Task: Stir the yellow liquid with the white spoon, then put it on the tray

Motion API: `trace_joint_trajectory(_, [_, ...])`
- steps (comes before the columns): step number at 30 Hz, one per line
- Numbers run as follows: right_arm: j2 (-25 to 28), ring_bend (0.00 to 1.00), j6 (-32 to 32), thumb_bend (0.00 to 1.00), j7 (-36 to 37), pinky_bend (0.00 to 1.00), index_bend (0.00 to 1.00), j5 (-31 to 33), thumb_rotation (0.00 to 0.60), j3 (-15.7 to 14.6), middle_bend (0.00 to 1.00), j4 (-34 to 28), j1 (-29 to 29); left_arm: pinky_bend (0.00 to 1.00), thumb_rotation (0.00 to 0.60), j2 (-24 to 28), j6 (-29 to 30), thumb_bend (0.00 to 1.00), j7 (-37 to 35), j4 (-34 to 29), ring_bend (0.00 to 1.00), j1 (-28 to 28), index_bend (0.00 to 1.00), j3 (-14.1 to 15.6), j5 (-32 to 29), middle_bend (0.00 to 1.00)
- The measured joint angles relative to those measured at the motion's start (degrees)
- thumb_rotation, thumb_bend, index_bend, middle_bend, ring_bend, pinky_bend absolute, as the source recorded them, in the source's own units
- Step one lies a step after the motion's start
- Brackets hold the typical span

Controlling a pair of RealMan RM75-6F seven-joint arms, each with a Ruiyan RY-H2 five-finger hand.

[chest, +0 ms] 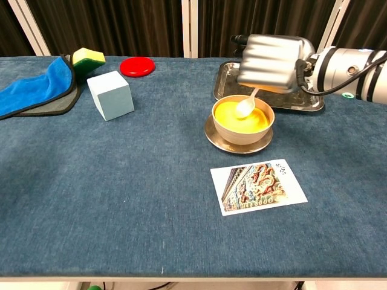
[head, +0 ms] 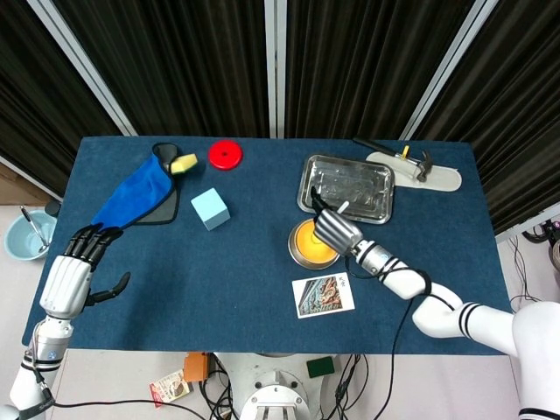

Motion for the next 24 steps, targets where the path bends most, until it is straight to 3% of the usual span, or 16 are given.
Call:
trace_joint_trajectory(13, [1.7, 0.24, 4.7, 0.65, 3.4, 0.13, 0.7, -3.7, 0.6, 0.0, 0.54, -0.5, -1.0, 0.13, 0.413, 0.9, -0.4, 0.3, 2.7, -2.9, 0.1, -0.4, 0.19, -0.2, 0.6, 0.17])
trace_joint_trajectory(24, [3.2, 0.24, -2.2, 0.65, -3.1, 0.07, 0.7, -3.4, 0.6, -0.4, 0.54, -2.3, 1.3, 0.13, 0.431, 0.4, -1.0, 0.3, 1.9, -1.8, 0.1, -0.4, 0.19, 0.0, 0.1, 0.17])
